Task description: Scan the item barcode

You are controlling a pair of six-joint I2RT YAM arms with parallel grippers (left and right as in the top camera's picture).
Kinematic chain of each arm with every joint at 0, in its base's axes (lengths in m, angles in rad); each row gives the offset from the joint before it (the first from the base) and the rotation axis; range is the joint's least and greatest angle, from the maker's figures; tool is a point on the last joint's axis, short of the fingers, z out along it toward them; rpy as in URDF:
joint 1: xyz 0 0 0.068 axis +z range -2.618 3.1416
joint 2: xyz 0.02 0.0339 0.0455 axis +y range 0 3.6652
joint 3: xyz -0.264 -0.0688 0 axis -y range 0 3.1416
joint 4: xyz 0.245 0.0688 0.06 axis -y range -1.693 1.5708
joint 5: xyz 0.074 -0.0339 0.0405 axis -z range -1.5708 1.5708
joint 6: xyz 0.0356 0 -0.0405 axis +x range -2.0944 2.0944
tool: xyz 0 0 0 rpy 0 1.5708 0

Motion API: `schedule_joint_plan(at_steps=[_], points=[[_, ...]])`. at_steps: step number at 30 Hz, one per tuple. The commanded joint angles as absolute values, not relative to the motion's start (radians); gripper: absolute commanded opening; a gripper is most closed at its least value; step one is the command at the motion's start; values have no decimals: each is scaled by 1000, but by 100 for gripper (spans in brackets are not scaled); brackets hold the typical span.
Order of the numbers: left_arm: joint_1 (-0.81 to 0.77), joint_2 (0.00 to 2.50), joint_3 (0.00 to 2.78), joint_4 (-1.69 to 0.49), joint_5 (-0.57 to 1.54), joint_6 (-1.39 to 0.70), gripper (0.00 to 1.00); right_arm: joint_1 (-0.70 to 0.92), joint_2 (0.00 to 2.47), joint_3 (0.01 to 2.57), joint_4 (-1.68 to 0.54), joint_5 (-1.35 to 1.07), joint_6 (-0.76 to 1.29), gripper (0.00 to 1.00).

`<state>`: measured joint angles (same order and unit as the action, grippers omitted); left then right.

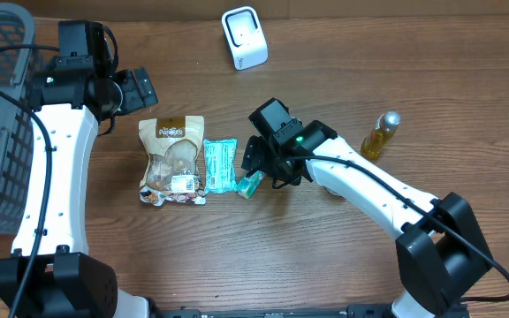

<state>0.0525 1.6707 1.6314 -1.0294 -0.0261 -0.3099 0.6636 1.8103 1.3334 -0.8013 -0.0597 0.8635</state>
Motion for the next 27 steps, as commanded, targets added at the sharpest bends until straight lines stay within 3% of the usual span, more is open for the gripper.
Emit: schedule_joint_plan(at_steps=[1, 27], points=[[45, 1668, 1640, -1029, -30, -302, 100, 668, 1798, 1330, -799, -49, 864, 79], [46, 1668, 1640, -1028, -29, -302, 99, 666, 1798, 1330, -817, -29, 856, 79]])
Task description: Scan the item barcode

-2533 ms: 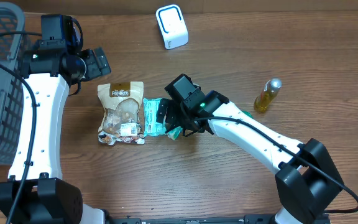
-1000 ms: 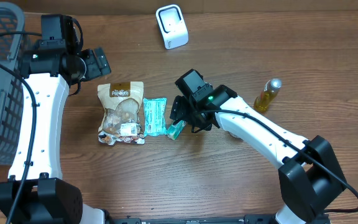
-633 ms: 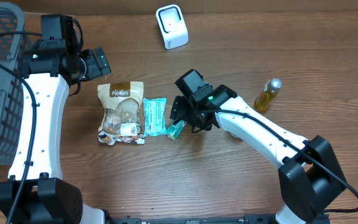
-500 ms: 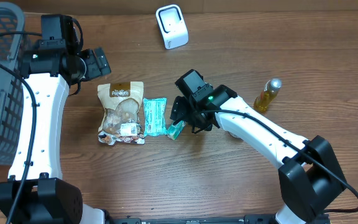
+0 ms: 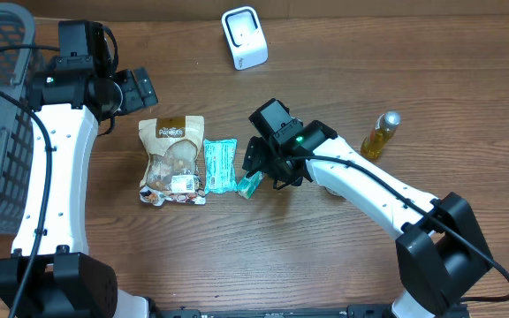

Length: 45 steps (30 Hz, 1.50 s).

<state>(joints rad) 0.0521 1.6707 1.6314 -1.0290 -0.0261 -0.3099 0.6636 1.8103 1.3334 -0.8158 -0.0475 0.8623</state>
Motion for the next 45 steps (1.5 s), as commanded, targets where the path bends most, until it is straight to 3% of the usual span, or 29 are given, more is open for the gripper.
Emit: schedule_joint_plan(at_steps=[1, 6, 10, 12, 14, 16, 45], points=[[45, 1668, 1640, -1029, -29, -302, 100, 666, 1798, 1330, -818, -22, 846, 79], [45, 1668, 1640, -1029, -30, -302, 100, 665, 1798, 1330, -823, -12, 779, 71], [46, 1668, 1640, -1028, -30, -302, 100, 665, 1798, 1330, -841, 21, 780, 59], [45, 1668, 1640, -1029, -29, -302, 100, 665, 1798, 1330, -844, 36, 781, 41], [45, 1668, 1640, -1029, -29, -302, 100, 665, 1798, 1330, -844, 36, 785, 17], [45, 1668, 1640, -1029, -30, -302, 100, 665, 1798, 1330, -848, 36, 785, 4], [45, 1668, 1640, -1028, -29, -302, 99, 682, 1798, 1276, -978, -47, 823, 4]])
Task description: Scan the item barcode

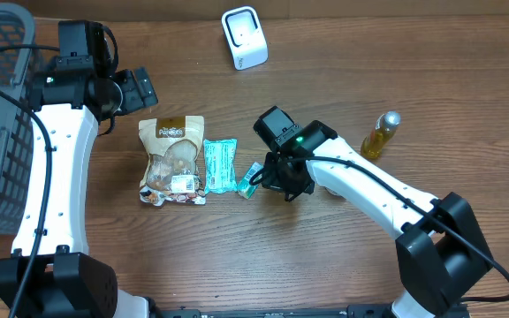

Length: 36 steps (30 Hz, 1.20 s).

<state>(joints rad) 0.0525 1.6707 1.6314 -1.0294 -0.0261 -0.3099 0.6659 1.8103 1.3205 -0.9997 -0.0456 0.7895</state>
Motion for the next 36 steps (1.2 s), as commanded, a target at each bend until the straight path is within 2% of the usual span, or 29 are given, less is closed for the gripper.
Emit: schedule_joint_plan(at_steps=[1, 5, 14, 36], points=[[45, 1668, 1640, -1029, -30, -302, 99, 688, 1798, 1261, -962, -47, 833, 4], [46, 1668, 1640, -1029, -30, -302, 100, 714, 1798, 1185, -790, -91, 864, 4], [45, 1668, 1640, -1029, -29, -302, 99, 735, 1798, 1182, -617, -80, 864, 4], [45, 1668, 1640, -1029, -29, -302, 100, 735, 1798, 1182, -492, 2, 864, 7]])
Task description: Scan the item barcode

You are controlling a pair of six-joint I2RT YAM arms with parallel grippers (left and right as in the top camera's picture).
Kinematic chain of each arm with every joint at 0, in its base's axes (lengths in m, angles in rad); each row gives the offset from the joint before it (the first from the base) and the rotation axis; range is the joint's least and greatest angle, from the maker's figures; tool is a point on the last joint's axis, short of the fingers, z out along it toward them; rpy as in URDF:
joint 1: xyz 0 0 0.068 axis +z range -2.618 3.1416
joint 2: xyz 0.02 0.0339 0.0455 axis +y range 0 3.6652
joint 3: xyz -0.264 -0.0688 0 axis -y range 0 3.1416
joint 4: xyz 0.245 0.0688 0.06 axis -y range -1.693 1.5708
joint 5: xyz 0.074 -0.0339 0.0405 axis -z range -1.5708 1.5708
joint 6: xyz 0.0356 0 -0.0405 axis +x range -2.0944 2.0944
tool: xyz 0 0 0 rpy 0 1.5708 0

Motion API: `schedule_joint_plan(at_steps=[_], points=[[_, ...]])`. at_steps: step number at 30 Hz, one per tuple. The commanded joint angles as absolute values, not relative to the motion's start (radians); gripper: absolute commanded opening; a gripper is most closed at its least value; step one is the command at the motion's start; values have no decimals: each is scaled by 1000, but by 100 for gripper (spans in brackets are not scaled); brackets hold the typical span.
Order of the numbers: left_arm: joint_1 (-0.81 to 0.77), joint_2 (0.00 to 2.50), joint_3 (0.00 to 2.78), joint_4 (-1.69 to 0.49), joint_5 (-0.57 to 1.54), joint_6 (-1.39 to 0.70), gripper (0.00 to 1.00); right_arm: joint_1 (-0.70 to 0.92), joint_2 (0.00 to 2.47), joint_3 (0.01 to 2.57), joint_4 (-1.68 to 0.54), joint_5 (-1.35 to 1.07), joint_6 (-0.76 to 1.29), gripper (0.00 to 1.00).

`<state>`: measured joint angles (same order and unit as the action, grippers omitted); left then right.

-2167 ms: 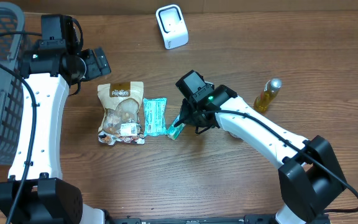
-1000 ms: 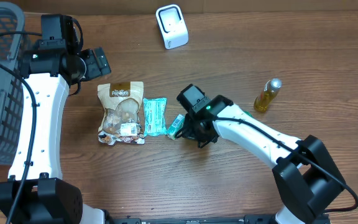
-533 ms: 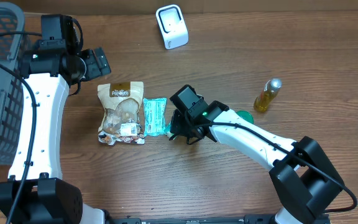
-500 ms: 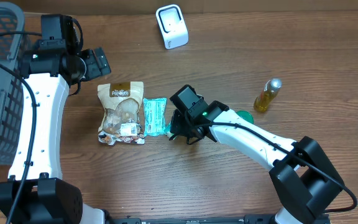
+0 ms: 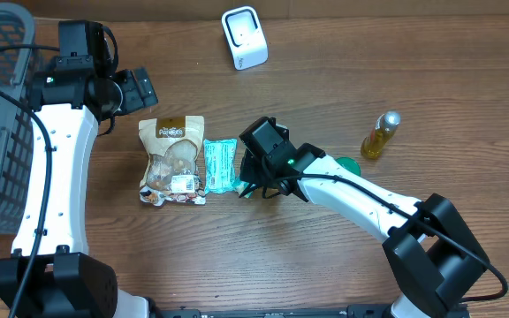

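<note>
A small teal item (image 5: 245, 188) lies on the wooden table (image 5: 237, 256) just right of a teal packet (image 5: 220, 165). Only its lower left corner shows. My right gripper (image 5: 253, 181) points down right over it, and its wrist hides the jaws, so the grip cannot be judged. The white barcode scanner (image 5: 244, 37) stands at the far edge of the table. My left gripper (image 5: 140, 88) hovers near the top left, above a brown snack bag (image 5: 173, 161), holding nothing that I can see.
A grey plastic basket fills the left edge. A bottle of yellow oil (image 5: 380, 134) lies to the right. A round green object (image 5: 348, 165) peeks out behind my right forearm.
My right gripper has moved left and now covers the small teal item, which showed beside its fingers before. A green object has come into view behind the forearm. The left arm has not moved.
My right gripper first hovered just right of the small teal item and stayed there. Then it stood lower beside the item, which had tilted a little. Now it sits directly over the item. The left arm, bag, packet and scanner kept their places.
</note>
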<state>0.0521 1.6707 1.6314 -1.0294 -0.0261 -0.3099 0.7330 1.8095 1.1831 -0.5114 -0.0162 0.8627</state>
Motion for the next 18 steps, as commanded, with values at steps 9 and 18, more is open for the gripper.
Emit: schedule_joint_plan(at_steps=[9, 18], points=[[45, 1668, 1640, -1029, -30, -302, 100, 735, 1798, 1182, -474, 11, 864, 9], [45, 1668, 1640, -1029, -29, -302, 100, 735, 1798, 1182, -471, 12, 856, 10]])
